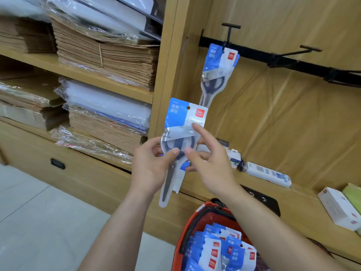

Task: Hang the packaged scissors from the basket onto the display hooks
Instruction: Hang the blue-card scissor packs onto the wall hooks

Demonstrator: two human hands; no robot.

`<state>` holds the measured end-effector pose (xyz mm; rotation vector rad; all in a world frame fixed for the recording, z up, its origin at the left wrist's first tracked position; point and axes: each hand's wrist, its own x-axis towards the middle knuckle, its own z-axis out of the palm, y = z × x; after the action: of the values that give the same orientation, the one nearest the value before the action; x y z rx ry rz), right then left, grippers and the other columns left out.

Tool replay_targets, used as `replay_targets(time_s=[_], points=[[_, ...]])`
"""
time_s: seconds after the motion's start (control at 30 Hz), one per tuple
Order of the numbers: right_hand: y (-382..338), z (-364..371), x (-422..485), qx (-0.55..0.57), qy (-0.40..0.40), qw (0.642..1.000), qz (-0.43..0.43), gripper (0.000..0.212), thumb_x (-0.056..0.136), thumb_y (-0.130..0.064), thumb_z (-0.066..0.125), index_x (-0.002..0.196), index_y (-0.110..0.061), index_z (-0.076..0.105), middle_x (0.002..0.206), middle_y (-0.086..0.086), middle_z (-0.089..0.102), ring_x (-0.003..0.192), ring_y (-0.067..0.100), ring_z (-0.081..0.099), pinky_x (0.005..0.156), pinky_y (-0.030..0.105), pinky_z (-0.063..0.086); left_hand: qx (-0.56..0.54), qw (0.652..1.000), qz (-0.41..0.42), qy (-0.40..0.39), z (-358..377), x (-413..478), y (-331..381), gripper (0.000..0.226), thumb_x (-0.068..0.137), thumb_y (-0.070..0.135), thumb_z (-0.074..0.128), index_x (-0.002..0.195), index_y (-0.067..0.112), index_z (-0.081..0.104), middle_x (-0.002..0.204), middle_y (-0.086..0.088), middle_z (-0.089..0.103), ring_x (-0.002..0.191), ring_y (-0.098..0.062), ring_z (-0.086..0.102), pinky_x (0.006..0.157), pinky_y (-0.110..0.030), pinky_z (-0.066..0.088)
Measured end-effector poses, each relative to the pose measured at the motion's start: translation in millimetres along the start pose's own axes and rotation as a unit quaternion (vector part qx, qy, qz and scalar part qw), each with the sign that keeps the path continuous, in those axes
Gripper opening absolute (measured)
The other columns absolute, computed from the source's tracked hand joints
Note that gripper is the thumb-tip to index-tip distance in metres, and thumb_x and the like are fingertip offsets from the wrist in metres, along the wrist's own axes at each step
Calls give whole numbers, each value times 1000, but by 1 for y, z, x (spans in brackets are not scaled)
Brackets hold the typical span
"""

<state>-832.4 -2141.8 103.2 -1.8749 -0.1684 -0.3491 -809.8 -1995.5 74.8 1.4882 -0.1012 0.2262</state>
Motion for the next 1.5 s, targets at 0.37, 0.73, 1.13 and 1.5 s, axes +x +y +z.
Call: replay_targets(time_s=[0.37, 0.73, 1.13, 1.5], points=[[-2, -18, 11, -55, 74, 994, -54, 79, 88, 0, 76, 152, -36, 45, 128, -23, 55, 88, 17, 71, 64, 23, 57, 61, 994, 36, -85, 8, 1, 6, 34, 100, 21, 68, 119, 50, 71, 90, 0, 77, 94, -23, 71, 91, -49, 59], [-58, -63, 106, -139, 160, 958, -193, 76, 88, -5, 75, 156, -17, 43, 144, -6, 51, 132, 12, 55, 97, 31, 57, 101, 994, 31, -36, 4, 2, 10, 57, 98, 30, 69, 152, 30, 49, 122, 22, 67, 105, 5, 63, 94, -26, 52], [-52, -67, 142, -205, 162, 957, -127, 76, 92, -12, 71, 159, -17, 35, 147, -6, 45, 138, 15, 46, 108, 24, 42, 158, 986, 46, -10, -4, 6, 10, 44, 98, 33, 67, 142, 30, 61, 131, 17, 64, 111, 0, 62, 93, -27, 52], [-22, -77, 107, -355, 107, 928, -46, 66, 93, -31, 71, 153, -27, 44, 142, 1, 49, 111, 22, 62, 93, 33, 49, 204, 977, 40, -55, 11, -1, 1, 45, 98, 36, 68, 141, 28, 61, 133, 15, 65, 107, -5, 65, 97, -32, 53]])
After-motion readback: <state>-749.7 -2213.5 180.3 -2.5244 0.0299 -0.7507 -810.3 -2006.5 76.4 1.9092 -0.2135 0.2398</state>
